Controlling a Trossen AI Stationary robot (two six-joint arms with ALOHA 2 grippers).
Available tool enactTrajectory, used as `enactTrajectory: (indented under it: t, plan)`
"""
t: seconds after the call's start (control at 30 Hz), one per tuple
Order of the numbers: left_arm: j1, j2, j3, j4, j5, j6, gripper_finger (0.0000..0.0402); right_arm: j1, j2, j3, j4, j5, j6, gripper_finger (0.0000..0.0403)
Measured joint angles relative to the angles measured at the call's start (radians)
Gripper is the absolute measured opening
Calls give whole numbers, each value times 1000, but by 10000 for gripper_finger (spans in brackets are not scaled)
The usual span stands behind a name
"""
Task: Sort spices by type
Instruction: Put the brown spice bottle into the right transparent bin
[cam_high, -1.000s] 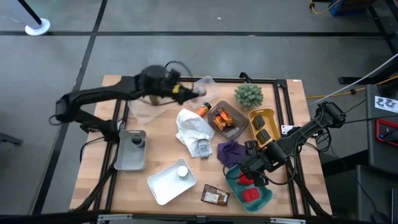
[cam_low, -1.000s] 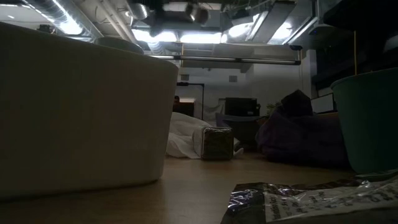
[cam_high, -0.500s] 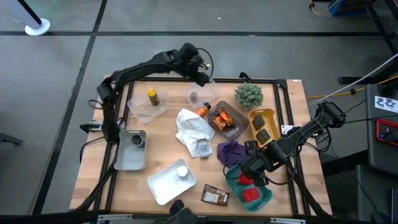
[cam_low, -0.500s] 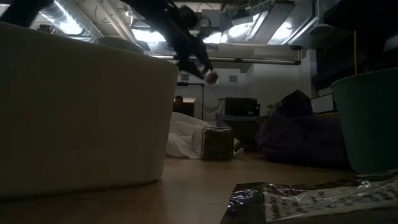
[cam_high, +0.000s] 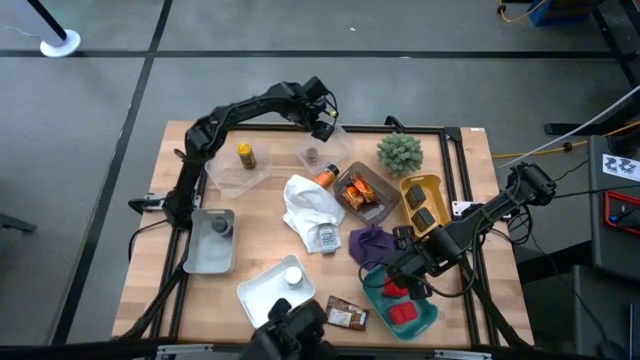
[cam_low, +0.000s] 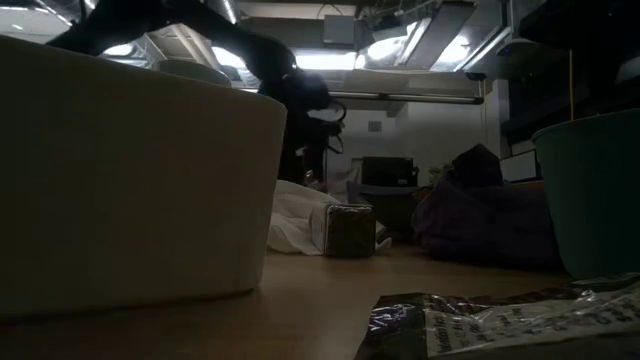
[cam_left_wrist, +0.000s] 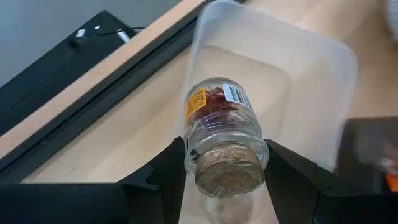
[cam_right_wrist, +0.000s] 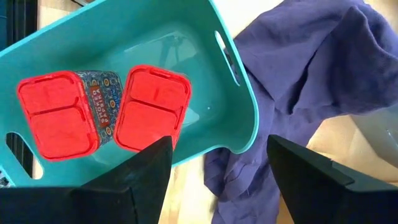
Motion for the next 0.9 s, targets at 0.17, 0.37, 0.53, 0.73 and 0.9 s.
enactTrajectory:
  t: [0.17,0.37,0.53,0.73,0.9]
  plan:
    - [8,21,1,-18,-5,2,170,0,0,0,1,33,0,262]
    - [-2,35,1,-52,-15,2,170,0,0,0,1,52,0,262]
    - [-9,45,1,-56,-24,1,170,0,0,0,1,52,0,262]
    - [-15,77,1,-78,-31,3,170,0,0,0,2,52,0,262]
    - [-19,103,1,-79,-29,4,170,0,0,0,0,52,0,262]
